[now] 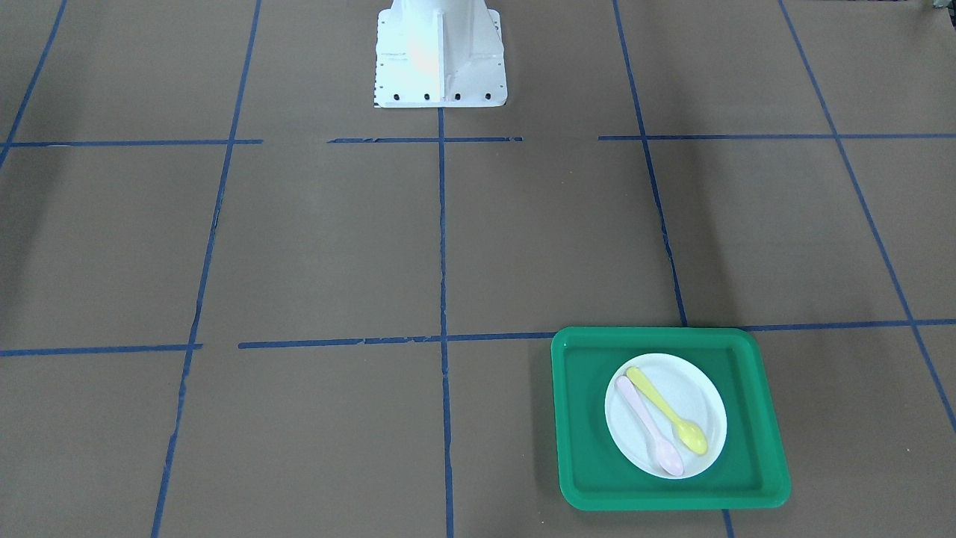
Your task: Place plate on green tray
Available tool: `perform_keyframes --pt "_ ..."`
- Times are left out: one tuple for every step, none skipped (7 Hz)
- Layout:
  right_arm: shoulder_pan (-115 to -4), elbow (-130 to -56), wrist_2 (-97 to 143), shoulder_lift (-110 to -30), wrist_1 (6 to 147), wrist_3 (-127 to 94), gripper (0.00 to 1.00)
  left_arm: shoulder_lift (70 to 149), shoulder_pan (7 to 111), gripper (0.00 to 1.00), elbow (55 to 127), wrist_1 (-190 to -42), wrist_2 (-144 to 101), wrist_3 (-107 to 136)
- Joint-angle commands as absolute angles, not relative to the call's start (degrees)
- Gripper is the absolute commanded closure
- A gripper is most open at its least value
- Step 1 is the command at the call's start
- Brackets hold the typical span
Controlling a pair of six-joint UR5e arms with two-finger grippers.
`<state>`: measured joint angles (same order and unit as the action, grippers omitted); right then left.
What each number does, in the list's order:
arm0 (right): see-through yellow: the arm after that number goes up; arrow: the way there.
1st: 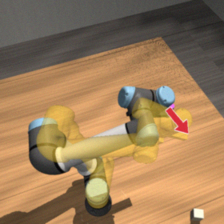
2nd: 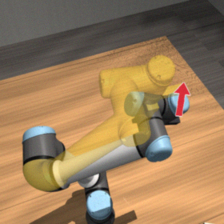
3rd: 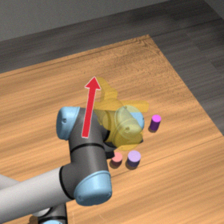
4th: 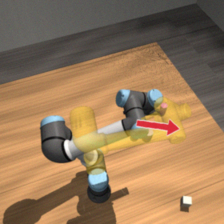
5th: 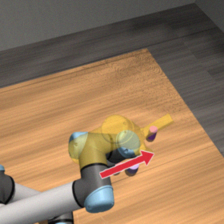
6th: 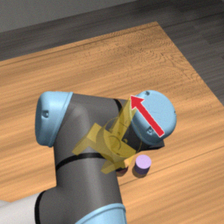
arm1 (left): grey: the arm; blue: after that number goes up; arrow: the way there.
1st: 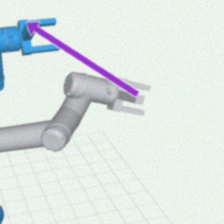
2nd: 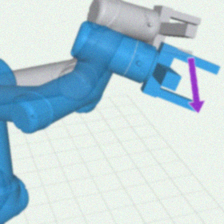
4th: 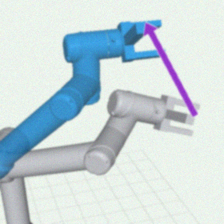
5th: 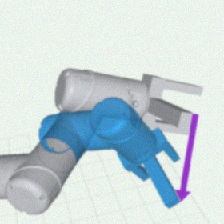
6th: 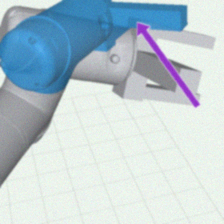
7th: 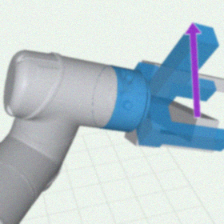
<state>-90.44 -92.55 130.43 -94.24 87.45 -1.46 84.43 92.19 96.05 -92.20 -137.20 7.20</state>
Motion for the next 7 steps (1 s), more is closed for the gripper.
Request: perform_keyframes --pt "-90.4 -92.5 130.4 -94.2 87.5 -1.5 0.0 84.6 92.2 0.0 96.2 -92.2 -137.2 7.2" --pt "-90.4 -92.5 130.4 -94.2 87.5 -1.5 0.0 84.6 92.2 0.0 96.0 -92.2 -137.2 7.2" --pt "-90.4 -92.5 130.4 -94.2 87.5 -1.4 0.0 84.6 92.2 0.0 96.1 -92.2 -137.2 7.2" --pt "-90.4 -92.5 130.4 -94.3 87.5 -1.5 0.0 84.1 92.2 0.0 96.2 -92.3 -137.2 7.2" --pt "-90.4 -92.5 130.4 -94.2 87.5 -1.4 0.0 84.2 92.3 0.0 96.2 -92.4 -137.2 7.1" --pt "-90.4 -92.5 130.4 -94.2 87.5 -1.4 0.0 84.8 92.3 0.0 96.2 -92.6 -137.2 7.1" --pt "-90.4 -92.5 130.4 -94.2 87.5 -1.4 0.0 85.2 92.2 0.0 96.2 -92.9 -137.2 6.3"
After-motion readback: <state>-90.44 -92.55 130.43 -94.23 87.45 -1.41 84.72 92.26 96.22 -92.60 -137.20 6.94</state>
